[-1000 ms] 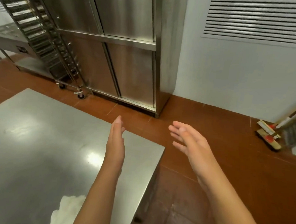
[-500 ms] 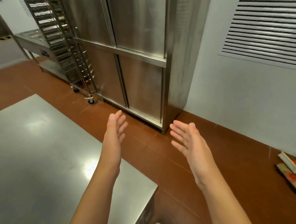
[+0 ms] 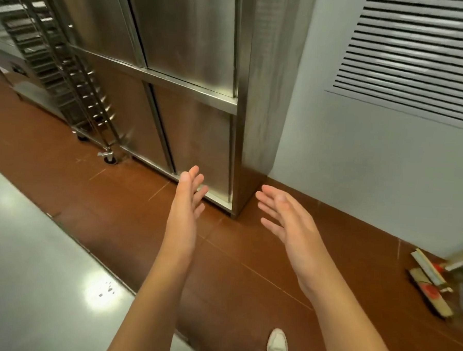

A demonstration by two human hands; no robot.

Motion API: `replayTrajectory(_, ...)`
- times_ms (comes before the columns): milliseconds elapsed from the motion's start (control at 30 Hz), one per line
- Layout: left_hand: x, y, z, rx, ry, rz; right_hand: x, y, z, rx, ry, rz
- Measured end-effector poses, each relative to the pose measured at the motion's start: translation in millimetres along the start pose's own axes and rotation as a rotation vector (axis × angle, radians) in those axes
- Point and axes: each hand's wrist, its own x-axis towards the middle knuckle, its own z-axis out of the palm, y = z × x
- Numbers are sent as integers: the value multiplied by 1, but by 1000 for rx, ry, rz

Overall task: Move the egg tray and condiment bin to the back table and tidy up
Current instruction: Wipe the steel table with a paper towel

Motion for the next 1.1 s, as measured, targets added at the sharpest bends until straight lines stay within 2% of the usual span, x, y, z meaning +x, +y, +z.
replayTrajectory(233, 82, 11, 26, 11, 187, 58, 104, -10, -18, 10, -159, -9)
replayTrajectory(367, 99, 12, 28, 34, 315, 52, 163, -25, -8, 44, -277, -53)
replayTrajectory(600, 121, 33, -49, 42, 638, 58, 215, -23, 83, 26, -608, -57)
replayTrajectory(767, 147, 40, -109, -32, 792, 105, 259, -33, 165, -2, -759, -95)
replayTrajectory(1100, 224, 69, -191, -69, 874, 156, 323, -85, 284, -2, -856, -202)
